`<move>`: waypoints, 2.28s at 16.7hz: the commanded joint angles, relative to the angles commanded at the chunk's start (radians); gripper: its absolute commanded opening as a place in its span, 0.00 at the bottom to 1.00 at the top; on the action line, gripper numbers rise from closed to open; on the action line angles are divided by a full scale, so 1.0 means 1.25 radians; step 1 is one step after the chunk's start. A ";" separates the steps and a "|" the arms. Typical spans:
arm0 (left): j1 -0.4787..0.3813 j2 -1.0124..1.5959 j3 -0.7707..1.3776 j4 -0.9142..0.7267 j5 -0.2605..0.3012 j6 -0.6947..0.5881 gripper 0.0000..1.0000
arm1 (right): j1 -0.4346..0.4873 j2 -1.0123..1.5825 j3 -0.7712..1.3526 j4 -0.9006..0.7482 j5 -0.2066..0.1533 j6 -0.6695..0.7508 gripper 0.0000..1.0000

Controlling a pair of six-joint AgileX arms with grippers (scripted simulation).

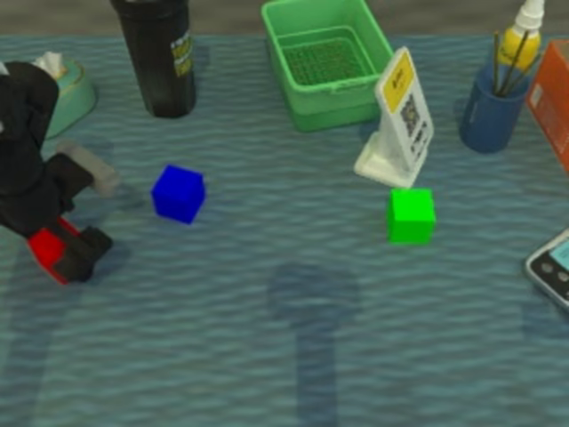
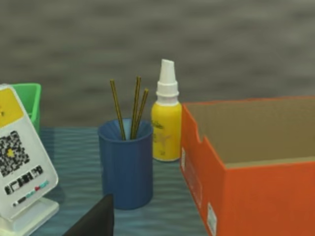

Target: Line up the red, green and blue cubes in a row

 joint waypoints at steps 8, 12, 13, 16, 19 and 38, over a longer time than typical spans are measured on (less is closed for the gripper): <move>0.000 0.000 0.000 0.000 0.000 0.000 0.02 | 0.000 0.000 0.000 0.000 0.000 0.000 1.00; 0.000 0.000 0.000 0.000 0.000 0.000 0.00 | 0.000 0.000 0.000 0.000 0.000 0.000 1.00; 0.000 0.000 0.000 0.000 0.000 0.000 0.00 | 0.000 0.000 0.000 0.000 0.000 0.000 1.00; 0.000 0.000 0.000 0.000 0.000 0.000 0.00 | 0.000 0.000 0.000 0.000 0.000 0.000 1.00; 0.000 -0.032 0.019 -0.032 0.012 -0.006 0.00 | 0.000 0.000 0.000 0.000 0.000 0.000 1.00; -0.115 -0.113 0.127 -0.238 0.005 -0.239 0.00 | 0.000 0.000 0.000 0.000 0.000 0.000 1.00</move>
